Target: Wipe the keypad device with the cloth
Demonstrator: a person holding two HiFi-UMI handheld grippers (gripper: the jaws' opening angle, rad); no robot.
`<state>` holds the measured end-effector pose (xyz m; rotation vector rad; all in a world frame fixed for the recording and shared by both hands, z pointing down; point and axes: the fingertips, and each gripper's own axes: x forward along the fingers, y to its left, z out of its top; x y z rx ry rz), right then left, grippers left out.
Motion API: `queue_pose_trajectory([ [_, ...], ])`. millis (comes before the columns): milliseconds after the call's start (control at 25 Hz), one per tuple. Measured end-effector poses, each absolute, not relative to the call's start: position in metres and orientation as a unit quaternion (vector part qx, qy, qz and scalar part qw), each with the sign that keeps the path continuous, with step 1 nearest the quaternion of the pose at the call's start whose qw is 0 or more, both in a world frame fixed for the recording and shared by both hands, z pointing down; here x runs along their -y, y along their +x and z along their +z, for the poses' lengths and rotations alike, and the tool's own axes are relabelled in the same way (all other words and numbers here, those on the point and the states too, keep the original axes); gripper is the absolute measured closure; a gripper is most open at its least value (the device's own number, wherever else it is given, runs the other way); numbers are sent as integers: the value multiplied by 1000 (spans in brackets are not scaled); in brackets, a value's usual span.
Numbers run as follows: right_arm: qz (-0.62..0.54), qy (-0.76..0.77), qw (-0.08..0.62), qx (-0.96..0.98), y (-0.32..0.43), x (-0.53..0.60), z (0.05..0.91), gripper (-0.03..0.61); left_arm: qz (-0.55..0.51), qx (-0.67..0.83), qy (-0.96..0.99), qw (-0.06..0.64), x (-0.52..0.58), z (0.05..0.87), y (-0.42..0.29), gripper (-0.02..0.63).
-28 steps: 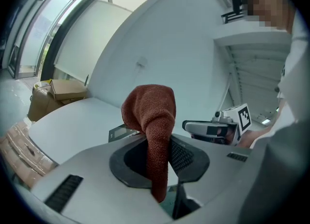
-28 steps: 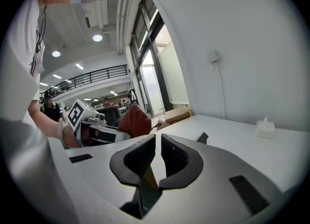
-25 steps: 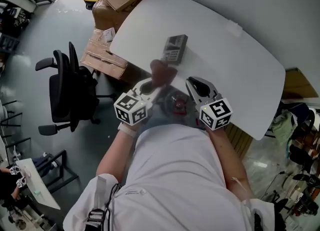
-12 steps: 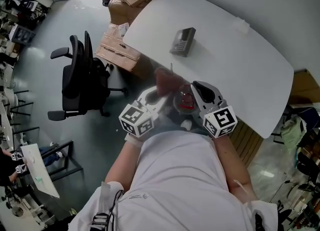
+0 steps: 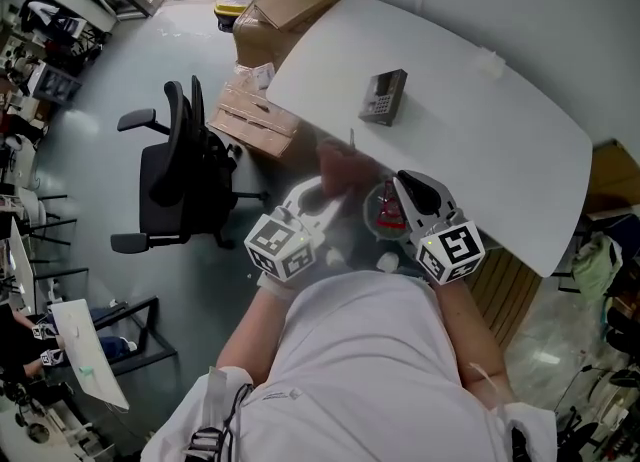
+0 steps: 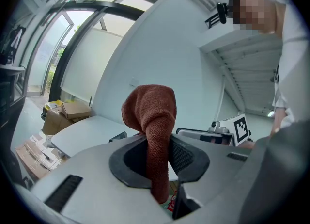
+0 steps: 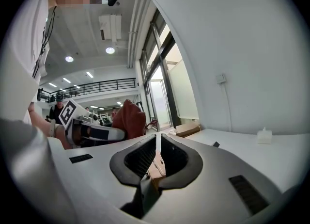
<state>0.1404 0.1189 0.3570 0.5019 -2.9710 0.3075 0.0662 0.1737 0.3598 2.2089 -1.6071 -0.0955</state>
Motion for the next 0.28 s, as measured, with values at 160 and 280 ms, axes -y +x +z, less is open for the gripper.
queue_pose_trajectory([
  [160,101,165,55,979,127,-137,354,534,-37,577,791,201,-191,356,55,532],
  [280,100,167,52,980,117,-150,350,534,-35,576,791,203,-203,355,46,532],
])
